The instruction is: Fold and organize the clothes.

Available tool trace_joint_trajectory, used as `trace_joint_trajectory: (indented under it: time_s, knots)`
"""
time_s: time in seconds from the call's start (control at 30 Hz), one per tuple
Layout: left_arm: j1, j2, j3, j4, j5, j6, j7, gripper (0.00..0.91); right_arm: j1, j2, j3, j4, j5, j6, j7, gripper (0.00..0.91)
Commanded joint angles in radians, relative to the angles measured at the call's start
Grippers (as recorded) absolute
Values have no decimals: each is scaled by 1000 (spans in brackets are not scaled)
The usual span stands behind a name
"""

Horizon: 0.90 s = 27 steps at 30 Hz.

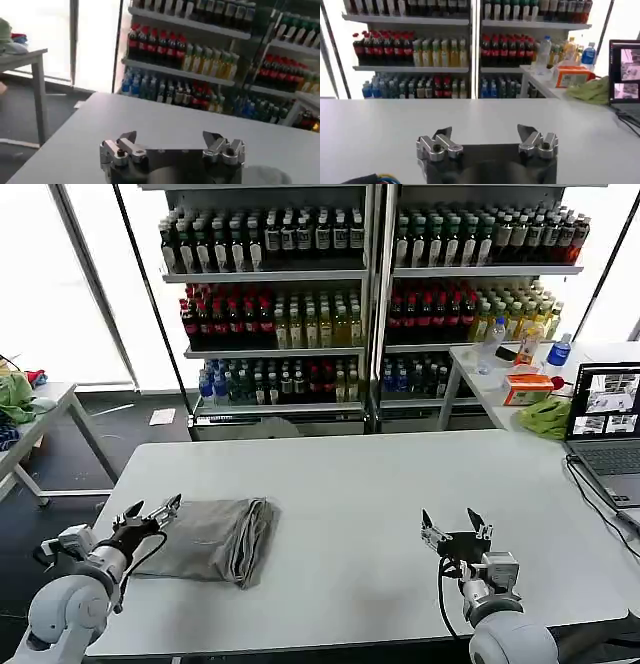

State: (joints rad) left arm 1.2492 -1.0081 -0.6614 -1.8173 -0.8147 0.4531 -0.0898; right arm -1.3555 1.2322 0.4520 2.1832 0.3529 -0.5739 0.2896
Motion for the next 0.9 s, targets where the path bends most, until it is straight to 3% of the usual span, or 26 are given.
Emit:
trace_joint_trajectory:
  time_s: [0.03,0.73,0.77,0.87,0.9]
  knots:
    - [7,11,-11,90,34,-5,43,907,2,-2,1,-3,1,0,0,907]
    - [4,9,10,158,65,12,89,907,-8,4,2,-11,3,5,-3,907]
    - [3,9,10,160,65,13,91,867,-8,5,3,-10,3,5,-3,907]
    - [7,7,14,154,66,20,96,534,-9,5,3,-11,3,5,-2,907]
    - [9,4,16,147,68,22,99,272,-9,4,3,-12,2,6,-2,907]
